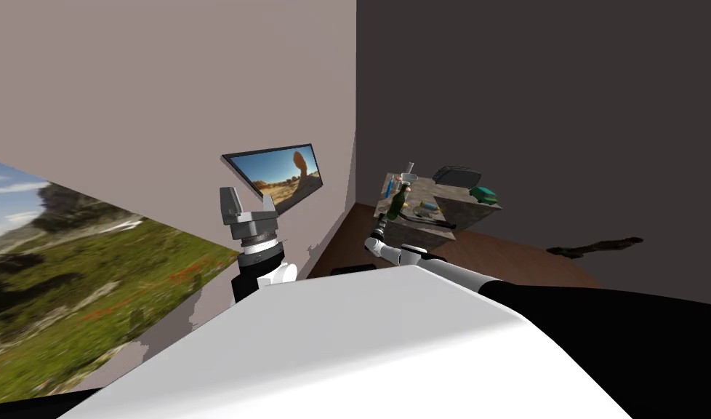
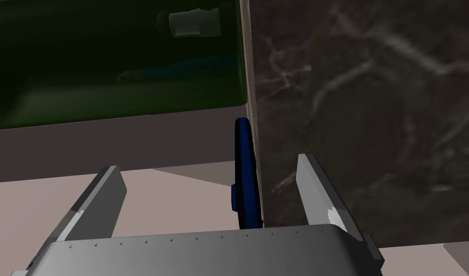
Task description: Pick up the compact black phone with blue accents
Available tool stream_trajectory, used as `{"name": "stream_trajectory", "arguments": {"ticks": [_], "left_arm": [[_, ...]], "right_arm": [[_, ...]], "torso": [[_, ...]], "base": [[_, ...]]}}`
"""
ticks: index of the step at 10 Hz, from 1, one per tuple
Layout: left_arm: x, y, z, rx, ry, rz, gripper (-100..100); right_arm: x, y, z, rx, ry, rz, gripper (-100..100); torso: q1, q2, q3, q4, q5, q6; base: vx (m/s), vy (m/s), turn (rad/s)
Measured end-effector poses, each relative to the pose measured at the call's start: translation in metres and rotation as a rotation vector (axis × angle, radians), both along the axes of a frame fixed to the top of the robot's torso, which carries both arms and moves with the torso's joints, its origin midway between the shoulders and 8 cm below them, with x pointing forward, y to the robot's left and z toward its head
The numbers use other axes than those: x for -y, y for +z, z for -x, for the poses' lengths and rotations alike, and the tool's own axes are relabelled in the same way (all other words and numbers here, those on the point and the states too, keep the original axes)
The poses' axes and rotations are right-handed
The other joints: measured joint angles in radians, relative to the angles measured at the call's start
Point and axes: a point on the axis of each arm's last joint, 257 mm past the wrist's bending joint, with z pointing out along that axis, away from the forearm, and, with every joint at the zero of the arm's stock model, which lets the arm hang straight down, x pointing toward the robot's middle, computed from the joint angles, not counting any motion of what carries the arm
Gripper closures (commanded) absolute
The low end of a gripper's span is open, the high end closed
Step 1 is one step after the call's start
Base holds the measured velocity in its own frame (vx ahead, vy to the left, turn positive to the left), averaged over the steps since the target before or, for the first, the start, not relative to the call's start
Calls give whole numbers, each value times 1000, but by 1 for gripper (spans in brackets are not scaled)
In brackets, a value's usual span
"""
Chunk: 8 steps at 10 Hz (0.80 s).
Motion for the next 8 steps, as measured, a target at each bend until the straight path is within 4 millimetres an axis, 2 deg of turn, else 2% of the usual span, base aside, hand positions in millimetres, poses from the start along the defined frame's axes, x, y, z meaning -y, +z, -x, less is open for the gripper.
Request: {"name": "stream_trajectory", "arguments": {"ticks": [4, 5, 6, 8], "left_arm": [[0, 0, 0, 0, 0, 0, 0], [0, 0, 0, 0, 0, 0, 0], [0, 0, 0, 0, 0, 0, 0], [0, 0, 0, 0, 0, 0, 0]], "right_arm": [[0, 0, 0, -1, 0, 0, 100], [0, 0, 0, -1, 0, 0, 0], [0, 0, 0, -1, 0, 0, 100], [10, -4, 0, 4, 19, -8, 100]], "torso": [[4, -3, -2, -1, 1, 0], [4, -3, -2, -1, 1, 0], [4, -3, -2, -1, 1, 0], [11, -8, -5, -2, 2, 0]], "base": [[0, 0, 0], [0, 0, 0], [80, 105, -233], [85, 147, -201]]}}
